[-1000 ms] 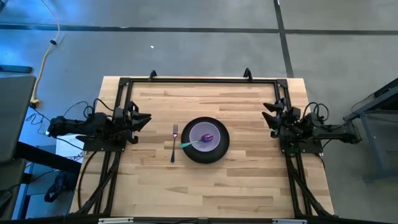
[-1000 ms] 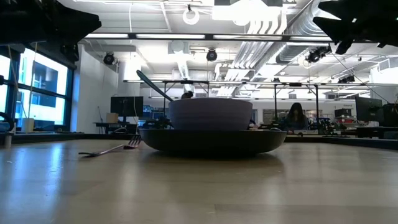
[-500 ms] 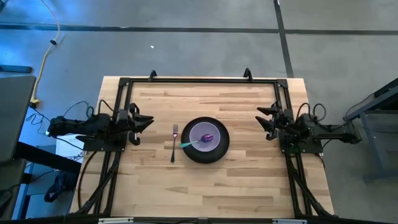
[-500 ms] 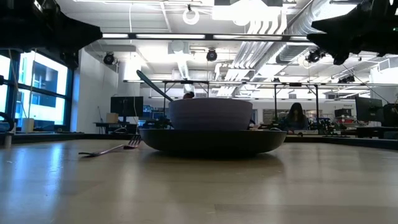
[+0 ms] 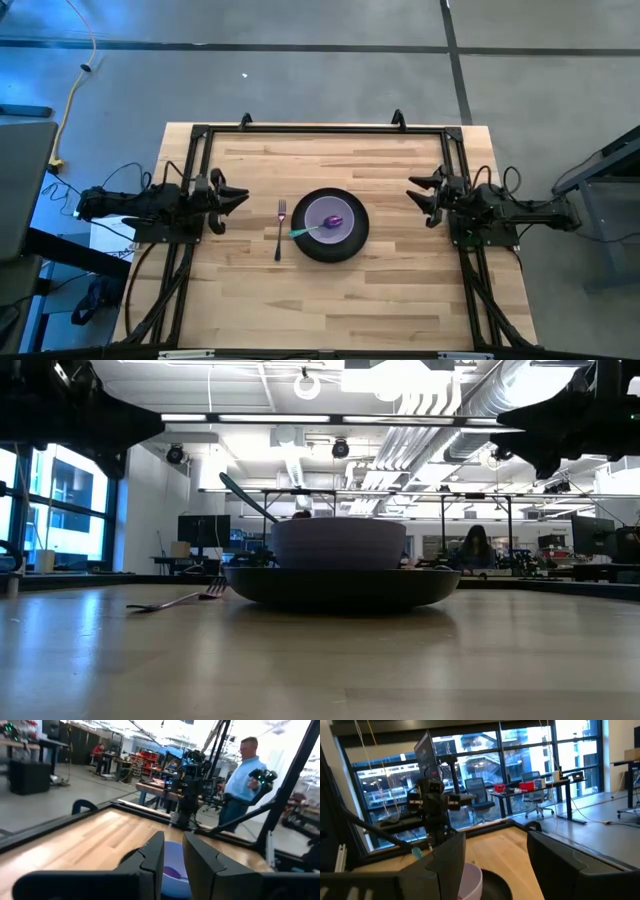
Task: Set table place
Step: Return to Home Position
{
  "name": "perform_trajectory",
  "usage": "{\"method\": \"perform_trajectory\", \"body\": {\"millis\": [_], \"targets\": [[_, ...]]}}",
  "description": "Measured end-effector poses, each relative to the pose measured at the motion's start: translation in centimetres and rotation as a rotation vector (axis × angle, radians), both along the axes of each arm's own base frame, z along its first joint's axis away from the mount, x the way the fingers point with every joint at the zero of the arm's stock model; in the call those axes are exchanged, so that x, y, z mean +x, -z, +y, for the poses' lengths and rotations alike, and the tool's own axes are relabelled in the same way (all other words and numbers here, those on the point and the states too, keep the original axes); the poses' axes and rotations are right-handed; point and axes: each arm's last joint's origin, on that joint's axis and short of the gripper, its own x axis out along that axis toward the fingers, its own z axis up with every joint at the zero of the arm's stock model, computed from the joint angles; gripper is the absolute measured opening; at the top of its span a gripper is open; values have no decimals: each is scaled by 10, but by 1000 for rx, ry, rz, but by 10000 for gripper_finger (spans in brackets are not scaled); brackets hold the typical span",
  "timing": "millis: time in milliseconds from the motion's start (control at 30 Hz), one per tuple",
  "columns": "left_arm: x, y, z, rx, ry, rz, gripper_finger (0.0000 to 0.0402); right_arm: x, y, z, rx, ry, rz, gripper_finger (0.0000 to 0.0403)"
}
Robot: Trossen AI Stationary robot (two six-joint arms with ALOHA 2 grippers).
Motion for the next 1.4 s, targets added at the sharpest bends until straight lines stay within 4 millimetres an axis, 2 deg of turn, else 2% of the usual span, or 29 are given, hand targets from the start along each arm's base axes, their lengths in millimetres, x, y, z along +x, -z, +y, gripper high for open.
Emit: {"method": "perform_trajectory", "body": {"millis": [300,733,1400], "targets": [[0,-2,0,96,-13,16,60,1,3,0,-3,1,36,204],[-2,-12,0,101,-20,-96,60,1,3,0,-3,0,36,204],[-3,-16,0,101,-22,-135,60,1,3,0,-3,0,37,204]]}}
